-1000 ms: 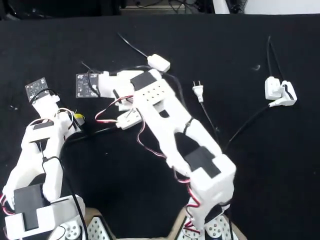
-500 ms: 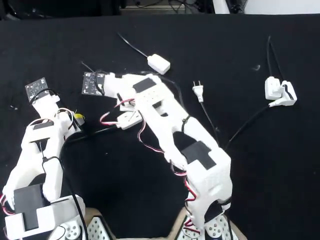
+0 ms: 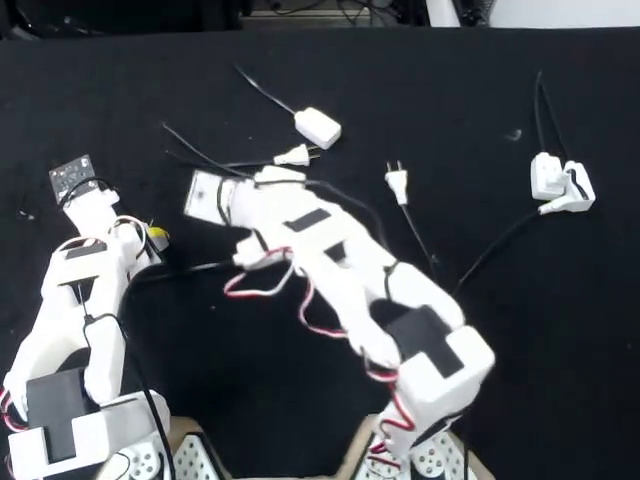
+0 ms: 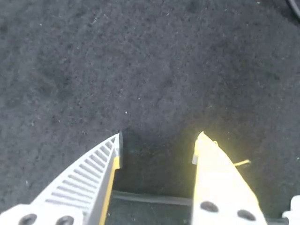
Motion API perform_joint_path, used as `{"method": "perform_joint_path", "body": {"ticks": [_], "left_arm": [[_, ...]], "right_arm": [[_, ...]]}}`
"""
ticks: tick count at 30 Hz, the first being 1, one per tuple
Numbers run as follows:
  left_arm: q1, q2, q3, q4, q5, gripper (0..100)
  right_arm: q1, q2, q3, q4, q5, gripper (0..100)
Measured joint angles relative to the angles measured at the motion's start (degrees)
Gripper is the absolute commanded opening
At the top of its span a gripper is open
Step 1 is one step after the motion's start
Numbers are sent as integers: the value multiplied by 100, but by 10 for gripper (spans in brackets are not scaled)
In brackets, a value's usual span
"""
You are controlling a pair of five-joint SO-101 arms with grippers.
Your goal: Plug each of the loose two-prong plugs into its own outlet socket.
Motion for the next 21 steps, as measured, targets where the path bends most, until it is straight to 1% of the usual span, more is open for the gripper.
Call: {"method": "perform_joint_path", "body": {"ticks": [10, 14, 17, 21], "left_arm": [[0, 0, 0, 0, 0, 255], [0, 0, 0, 0, 0, 255], [0, 0, 0, 0, 0, 255], [0, 0, 0, 0, 0, 255]], "right_arm": [[0, -1389, 1442, 9, 70, 10], [0, -2004, 1609, 88, 97, 10], [-9, -2356, 1424, 835, 404, 10], [-9, -2400, 264, 2840, 765, 10]]}}
